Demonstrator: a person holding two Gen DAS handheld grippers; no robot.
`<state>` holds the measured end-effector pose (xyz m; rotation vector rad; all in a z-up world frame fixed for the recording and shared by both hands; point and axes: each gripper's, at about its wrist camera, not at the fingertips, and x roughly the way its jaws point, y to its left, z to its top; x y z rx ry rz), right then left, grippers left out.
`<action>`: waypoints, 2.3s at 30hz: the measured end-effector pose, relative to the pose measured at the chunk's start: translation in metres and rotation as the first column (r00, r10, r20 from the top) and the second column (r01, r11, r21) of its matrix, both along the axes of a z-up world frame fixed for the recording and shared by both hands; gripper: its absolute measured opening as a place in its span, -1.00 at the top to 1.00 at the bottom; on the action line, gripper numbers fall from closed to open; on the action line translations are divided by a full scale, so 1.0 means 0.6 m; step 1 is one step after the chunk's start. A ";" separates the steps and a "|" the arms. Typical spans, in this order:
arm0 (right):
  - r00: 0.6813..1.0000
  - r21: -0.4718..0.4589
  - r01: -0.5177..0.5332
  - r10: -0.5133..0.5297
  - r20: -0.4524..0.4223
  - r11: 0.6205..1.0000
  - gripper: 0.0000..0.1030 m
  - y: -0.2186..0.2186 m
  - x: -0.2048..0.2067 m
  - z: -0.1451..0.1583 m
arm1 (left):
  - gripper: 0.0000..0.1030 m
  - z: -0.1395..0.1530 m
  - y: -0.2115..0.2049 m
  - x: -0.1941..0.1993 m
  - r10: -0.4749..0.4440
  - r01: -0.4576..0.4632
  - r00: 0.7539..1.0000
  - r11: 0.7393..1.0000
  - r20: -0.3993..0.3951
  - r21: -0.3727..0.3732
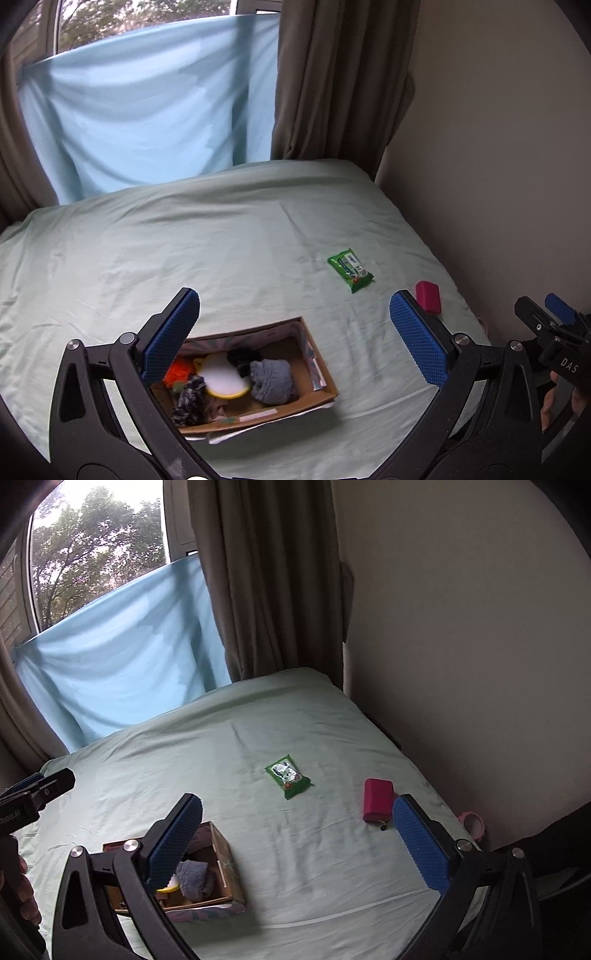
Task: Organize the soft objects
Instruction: 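Lift both tools away from the box toward the wipes and pouch, then grasp the green wipes pack with the left tool while the right tool grasps the pink pouch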
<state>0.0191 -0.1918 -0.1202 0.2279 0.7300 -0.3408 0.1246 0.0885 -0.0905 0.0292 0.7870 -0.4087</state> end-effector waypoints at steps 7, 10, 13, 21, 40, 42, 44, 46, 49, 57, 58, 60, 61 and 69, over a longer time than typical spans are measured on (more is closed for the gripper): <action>0.998 0.041 0.046 -0.044 -0.048 0.998 -1.00 -0.128 0.028 -0.045 | -0.99 -0.035 -0.122 0.064 0.026 -0.026 0.997 1.000 -0.075 -0.001; 0.996 0.052 0.053 -0.049 -0.077 0.997 -1.00 -0.178 0.052 -0.074 | -0.99 -0.061 -0.179 0.100 0.039 -0.038 0.993 0.999 -0.108 0.004; 0.993 0.069 0.059 -0.052 -0.107 0.996 -1.00 -0.221 0.075 -0.108 | -0.99 -0.098 -0.231 0.142 0.049 -0.048 0.987 0.999 -0.152 0.008; 0.976 0.130 0.075 -0.046 -0.213 0.989 -1.00 -0.315 0.144 -0.233 | -0.99 -0.228 -0.364 0.260 0.066 -0.055 0.961 0.997 -0.268 0.049; 0.907 0.189 0.166 -0.075 -0.414 0.968 -1.00 -0.395 0.269 -0.484 | -0.84 -0.584 -0.517 0.451 0.122 -0.038 0.872 0.982 -0.473 0.183; 0.902 0.203 0.184 -0.083 -0.423 0.962 -1.00 -0.399 0.271 -0.502 | -0.83 -0.603 -0.521 0.454 0.126 -0.040 0.870 0.982 -0.477 0.187; 0.897 0.215 0.197 -0.087 -0.433 0.957 -1.00 -0.403 0.274 -0.518 | -0.75 -0.613 -0.523 0.454 0.130 -0.045 0.870 0.981 -0.476 0.187; 0.894 0.222 0.207 -0.092 -0.439 0.953 -1.00 -0.406 0.277 -0.529 | -0.56 -0.622 -0.524 0.453 0.141 -0.050 0.870 0.979 -0.472 0.199; 0.888 0.224 0.215 -0.095 -0.451 0.950 -1.00 -0.407 0.285 -0.546 | -0.53 -0.638 -0.522 0.456 0.150 -0.062 0.860 0.980 -0.488 0.191; 0.849 0.185 0.222 -0.097 -0.519 0.957 -0.29 -0.401 0.296 -0.566 | -0.04 -0.641 -0.533 0.446 0.151 -0.050 0.866 0.975 -0.478 0.217; 0.845 0.178 0.223 -0.099 -0.525 0.958 -0.22 -0.401 0.295 -0.564 | 0.01 -0.639 -0.533 0.447 0.147 -0.046 0.865 0.976 -0.479 0.215; 0.844 0.173 0.223 -0.101 -0.527 0.959 -0.13 -0.402 0.293 -0.560 | 0.07 -0.633 -0.534 0.451 0.141 -0.034 0.870 0.973 -0.472 0.227; 0.844 0.175 0.224 -0.101 -0.526 0.959 -0.08 -0.402 0.291 -0.560 | 0.09 -0.631 -0.536 0.449 0.137 -0.028 0.874 0.972 -0.467 0.233; 0.860 0.217 0.232 -0.095 -0.502 0.948 0.12 -0.413 0.275 -0.517 | 0.15 -0.590 -0.542 0.418 0.092 0.013 0.890 0.974 -0.446 0.226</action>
